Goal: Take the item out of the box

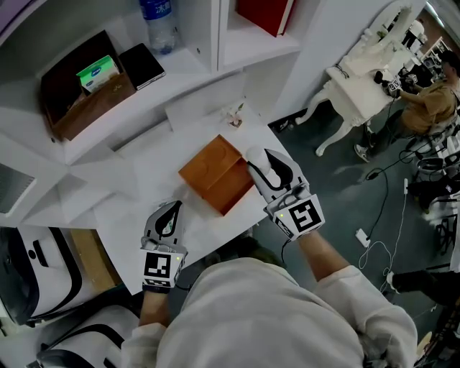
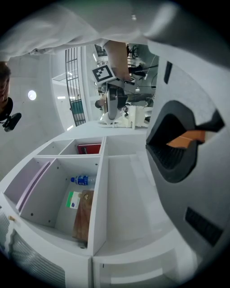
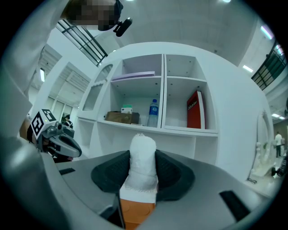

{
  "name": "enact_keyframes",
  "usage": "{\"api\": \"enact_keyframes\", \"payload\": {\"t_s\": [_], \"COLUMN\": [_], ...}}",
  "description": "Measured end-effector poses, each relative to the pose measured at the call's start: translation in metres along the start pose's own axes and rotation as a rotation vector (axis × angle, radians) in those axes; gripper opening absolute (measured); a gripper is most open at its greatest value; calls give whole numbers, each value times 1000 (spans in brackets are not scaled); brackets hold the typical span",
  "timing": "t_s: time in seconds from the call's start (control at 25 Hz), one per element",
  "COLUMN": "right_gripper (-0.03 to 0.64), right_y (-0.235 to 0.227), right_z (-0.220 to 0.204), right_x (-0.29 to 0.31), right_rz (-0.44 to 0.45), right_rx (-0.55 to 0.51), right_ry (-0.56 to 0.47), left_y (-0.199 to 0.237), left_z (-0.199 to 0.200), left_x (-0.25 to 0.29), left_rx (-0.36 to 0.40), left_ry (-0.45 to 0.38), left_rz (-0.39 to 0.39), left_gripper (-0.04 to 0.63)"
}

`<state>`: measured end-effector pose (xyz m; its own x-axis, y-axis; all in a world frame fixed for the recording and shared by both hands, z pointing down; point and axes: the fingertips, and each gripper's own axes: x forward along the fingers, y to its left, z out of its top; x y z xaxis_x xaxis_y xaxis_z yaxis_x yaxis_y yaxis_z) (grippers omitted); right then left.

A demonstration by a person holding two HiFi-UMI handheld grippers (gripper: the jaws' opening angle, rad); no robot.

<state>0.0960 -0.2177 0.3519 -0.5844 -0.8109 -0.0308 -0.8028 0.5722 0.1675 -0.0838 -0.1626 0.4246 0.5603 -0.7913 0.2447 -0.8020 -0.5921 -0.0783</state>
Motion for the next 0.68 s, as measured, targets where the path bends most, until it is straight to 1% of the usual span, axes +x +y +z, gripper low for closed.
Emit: {"api": "enact_keyframes", "payload": {"t_s": [0.68], "right_gripper": [170], "right_y": [3], "right_z": [-5], "right_x": [4], "right_rz": [8], "right_rx": [4], "right_ry": [10], "left_y": [3], "left_z": [-4], "left_x": [0], "left_rx": [0], "left_ry": [9], "left_rz": [-2], "left_gripper": [5]}}
